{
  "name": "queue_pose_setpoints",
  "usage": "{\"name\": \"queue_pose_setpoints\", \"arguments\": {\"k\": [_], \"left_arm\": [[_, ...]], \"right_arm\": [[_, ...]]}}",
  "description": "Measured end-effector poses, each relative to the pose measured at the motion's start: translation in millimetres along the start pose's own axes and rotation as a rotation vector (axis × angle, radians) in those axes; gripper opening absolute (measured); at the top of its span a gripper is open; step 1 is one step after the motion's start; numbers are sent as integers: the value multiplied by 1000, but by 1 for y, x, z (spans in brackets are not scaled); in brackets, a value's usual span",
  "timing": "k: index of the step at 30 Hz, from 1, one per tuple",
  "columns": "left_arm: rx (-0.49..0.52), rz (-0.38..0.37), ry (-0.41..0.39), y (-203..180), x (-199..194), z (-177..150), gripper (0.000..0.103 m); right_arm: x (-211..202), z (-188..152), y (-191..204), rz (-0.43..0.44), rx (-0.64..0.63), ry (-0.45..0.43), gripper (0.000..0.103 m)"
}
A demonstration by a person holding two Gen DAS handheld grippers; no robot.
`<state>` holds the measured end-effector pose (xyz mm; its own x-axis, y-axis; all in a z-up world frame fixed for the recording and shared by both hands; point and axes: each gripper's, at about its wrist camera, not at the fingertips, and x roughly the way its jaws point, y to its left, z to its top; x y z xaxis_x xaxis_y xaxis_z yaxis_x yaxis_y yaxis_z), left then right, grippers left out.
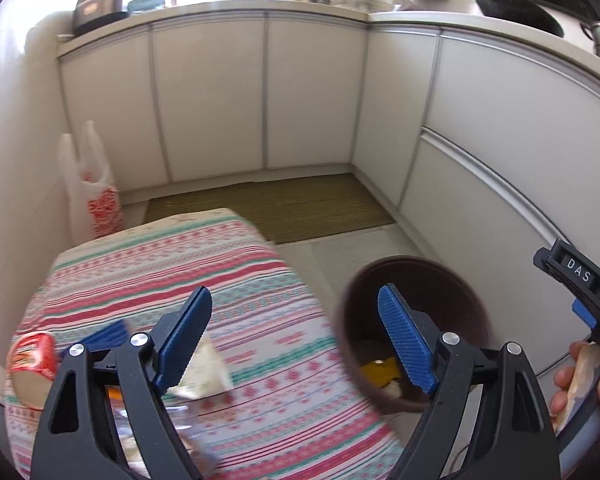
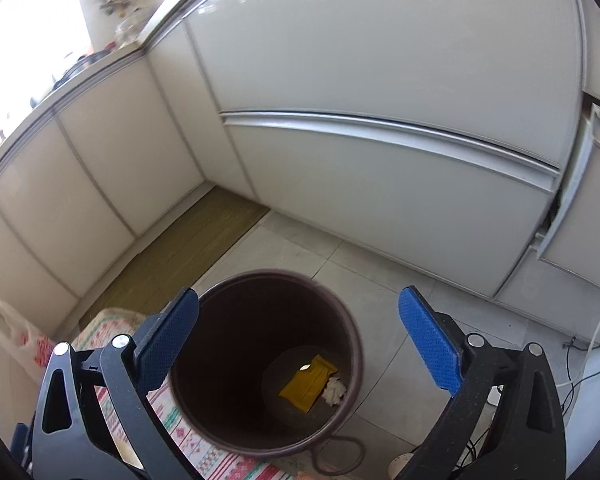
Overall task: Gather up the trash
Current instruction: 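Return the left tool to the table and grasp the blue toothpaste box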
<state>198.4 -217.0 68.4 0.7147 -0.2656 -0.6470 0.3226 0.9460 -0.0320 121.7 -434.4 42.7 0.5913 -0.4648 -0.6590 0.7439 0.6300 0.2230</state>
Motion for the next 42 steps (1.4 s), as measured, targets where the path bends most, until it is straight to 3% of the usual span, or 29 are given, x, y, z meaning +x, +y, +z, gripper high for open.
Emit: {"name": "queue_pose_setpoints", "arguments": {"k": [6, 11, 18, 23, 27, 34, 38, 42], "left_arm": [[-110, 91, 33, 80, -27, -12, 83], [-141, 168, 68, 135, -37, -22, 83], [-218, 237, 167, 208, -19, -26, 83], [-260, 209, 264, 233, 12, -35, 83], [-164, 163, 425, 227, 49, -43, 83], [162, 188, 589, 202, 91, -56, 83], [295, 198, 644, 195, 110, -62, 83], [365, 192, 680, 189, 125, -68, 83]], "right_arm": [[-14, -26, 58, 73, -126, 16, 96], [-25, -50, 102, 134, -250, 33, 96], [-31, -73, 138, 164, -385, 49, 96], [-29, -81, 146, 166, -413, 67, 96], [-27, -84, 150, 165, -418, 81, 96], [-22, -86, 154, 163, -432, 102, 96], [-19, -88, 158, 164, -445, 109, 96], [-16, -90, 159, 165, -453, 120, 96]]}}
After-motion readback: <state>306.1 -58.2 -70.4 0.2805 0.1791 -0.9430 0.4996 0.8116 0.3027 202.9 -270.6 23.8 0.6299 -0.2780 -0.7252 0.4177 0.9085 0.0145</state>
